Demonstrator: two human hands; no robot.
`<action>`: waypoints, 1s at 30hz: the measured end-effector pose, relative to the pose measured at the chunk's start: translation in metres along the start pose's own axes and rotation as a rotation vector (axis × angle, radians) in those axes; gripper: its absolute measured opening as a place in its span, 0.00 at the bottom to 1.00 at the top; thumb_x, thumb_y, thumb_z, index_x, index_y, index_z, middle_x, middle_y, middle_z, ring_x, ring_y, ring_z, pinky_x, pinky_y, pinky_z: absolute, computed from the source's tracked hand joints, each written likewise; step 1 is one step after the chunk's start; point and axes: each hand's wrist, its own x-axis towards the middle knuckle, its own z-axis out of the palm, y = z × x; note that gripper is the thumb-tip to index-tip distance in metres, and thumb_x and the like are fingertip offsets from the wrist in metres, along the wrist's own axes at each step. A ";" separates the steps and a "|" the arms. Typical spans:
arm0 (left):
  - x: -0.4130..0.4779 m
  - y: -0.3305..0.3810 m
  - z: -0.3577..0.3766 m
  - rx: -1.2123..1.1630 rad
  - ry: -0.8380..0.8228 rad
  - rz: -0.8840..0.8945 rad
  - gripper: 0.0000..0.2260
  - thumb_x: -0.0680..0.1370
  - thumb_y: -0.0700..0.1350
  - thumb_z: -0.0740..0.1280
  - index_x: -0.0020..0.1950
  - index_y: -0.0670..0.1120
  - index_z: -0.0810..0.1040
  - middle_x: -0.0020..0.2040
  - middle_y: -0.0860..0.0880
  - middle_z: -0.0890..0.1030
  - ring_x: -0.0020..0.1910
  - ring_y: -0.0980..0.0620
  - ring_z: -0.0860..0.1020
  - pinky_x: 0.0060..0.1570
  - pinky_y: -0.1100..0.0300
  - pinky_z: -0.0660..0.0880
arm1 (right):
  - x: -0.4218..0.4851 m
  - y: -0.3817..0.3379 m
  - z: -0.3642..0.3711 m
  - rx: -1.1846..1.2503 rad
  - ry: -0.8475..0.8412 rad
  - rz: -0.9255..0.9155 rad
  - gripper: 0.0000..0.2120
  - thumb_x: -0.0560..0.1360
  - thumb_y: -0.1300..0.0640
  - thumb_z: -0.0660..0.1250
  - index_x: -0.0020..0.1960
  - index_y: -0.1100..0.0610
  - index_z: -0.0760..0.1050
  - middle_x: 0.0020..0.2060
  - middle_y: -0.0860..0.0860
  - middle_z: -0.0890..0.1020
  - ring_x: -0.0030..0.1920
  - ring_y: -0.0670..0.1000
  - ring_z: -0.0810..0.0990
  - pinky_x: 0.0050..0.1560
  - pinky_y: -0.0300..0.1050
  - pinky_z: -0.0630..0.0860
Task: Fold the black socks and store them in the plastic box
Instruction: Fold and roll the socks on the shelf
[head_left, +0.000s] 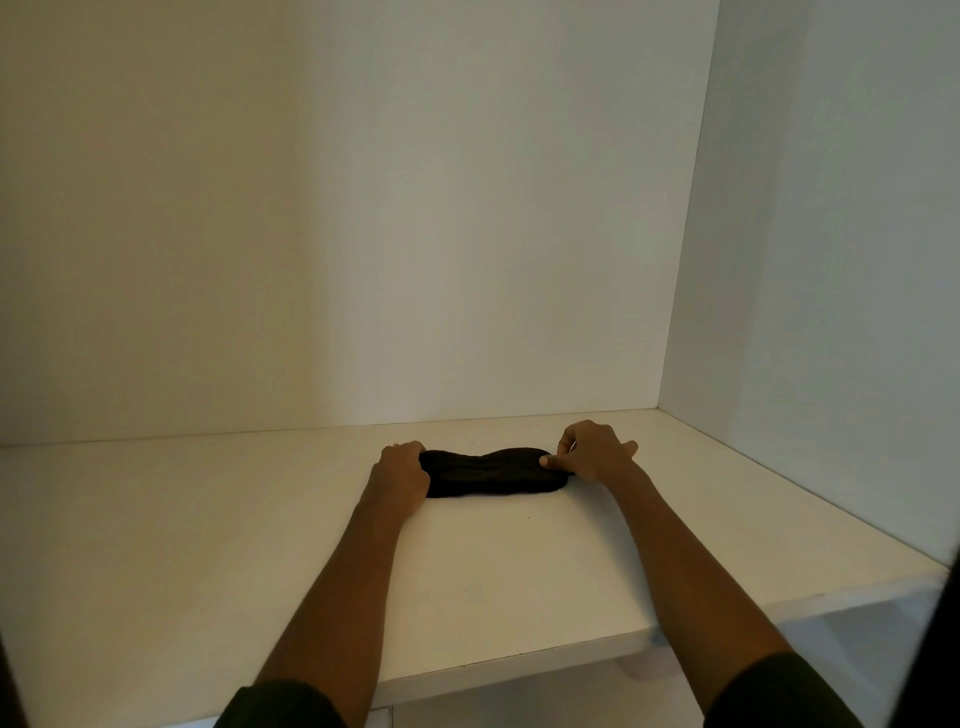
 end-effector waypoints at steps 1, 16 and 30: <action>0.001 0.000 0.000 0.005 0.000 0.000 0.20 0.75 0.30 0.54 0.63 0.39 0.75 0.58 0.39 0.78 0.46 0.47 0.74 0.46 0.58 0.72 | 0.000 0.000 0.001 -0.019 0.021 0.006 0.17 0.69 0.42 0.71 0.32 0.50 0.68 0.38 0.46 0.78 0.45 0.48 0.75 0.58 0.51 0.60; -0.012 0.030 0.011 0.252 -0.109 0.265 0.28 0.83 0.53 0.51 0.79 0.46 0.47 0.80 0.47 0.48 0.79 0.48 0.45 0.76 0.53 0.45 | -0.007 -0.006 -0.002 0.043 0.094 -0.080 0.20 0.66 0.52 0.77 0.34 0.52 0.63 0.34 0.46 0.72 0.41 0.51 0.73 0.32 0.37 0.65; 0.000 0.018 0.016 0.401 -0.270 0.209 0.30 0.82 0.58 0.45 0.79 0.43 0.45 0.80 0.46 0.47 0.79 0.50 0.45 0.77 0.53 0.43 | -0.005 -0.019 0.006 -0.068 0.140 -0.176 0.09 0.68 0.59 0.75 0.47 0.59 0.81 0.48 0.55 0.84 0.48 0.53 0.82 0.43 0.39 0.73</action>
